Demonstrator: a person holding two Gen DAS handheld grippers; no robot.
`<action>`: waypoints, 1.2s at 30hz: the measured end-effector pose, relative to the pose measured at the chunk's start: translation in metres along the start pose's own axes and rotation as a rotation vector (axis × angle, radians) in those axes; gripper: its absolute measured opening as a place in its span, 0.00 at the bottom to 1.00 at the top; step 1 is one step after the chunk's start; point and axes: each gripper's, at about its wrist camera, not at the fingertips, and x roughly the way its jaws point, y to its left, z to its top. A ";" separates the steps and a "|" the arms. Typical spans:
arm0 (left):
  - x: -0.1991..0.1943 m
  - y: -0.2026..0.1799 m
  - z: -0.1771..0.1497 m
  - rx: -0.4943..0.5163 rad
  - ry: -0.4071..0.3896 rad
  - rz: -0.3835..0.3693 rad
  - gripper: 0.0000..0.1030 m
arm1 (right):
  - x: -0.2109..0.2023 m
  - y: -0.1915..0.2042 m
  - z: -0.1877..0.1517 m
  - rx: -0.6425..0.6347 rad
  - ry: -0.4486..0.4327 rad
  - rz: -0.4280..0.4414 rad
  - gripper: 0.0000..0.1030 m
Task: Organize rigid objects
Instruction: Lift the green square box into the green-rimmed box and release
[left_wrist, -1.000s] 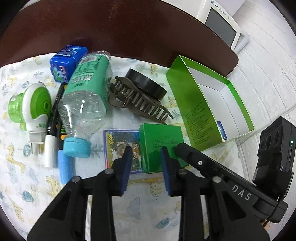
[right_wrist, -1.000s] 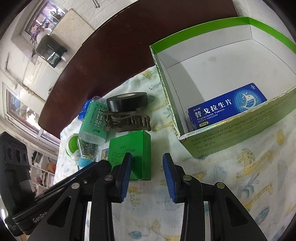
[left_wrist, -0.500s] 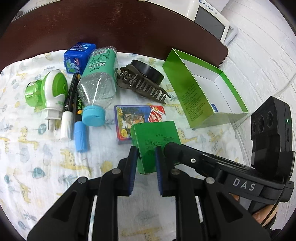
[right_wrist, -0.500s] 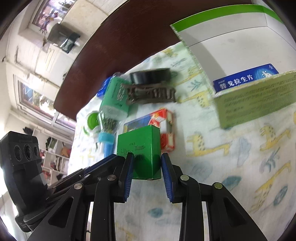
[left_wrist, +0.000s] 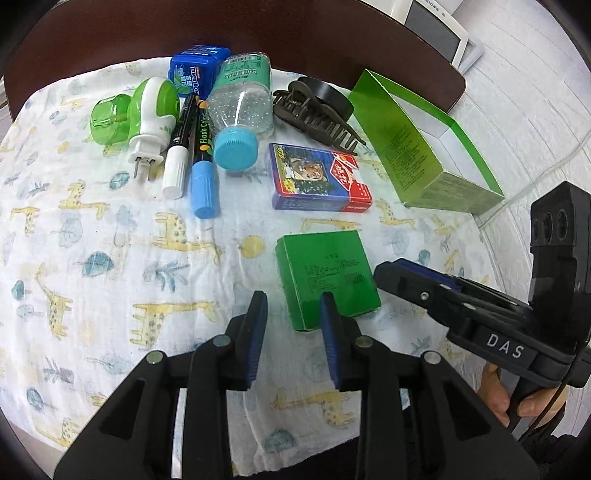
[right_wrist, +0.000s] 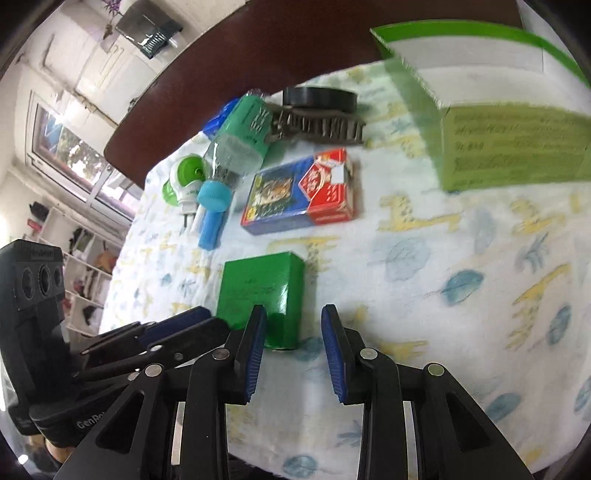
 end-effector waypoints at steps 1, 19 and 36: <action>0.000 0.002 0.001 -0.010 -0.006 -0.002 0.25 | -0.004 0.001 0.002 -0.021 -0.020 -0.025 0.32; -0.010 -0.015 0.010 0.005 -0.038 -0.058 0.21 | 0.001 0.009 0.001 -0.087 0.007 0.064 0.26; -0.033 -0.107 0.081 0.218 -0.185 -0.100 0.21 | -0.089 -0.010 0.044 -0.108 -0.277 0.026 0.25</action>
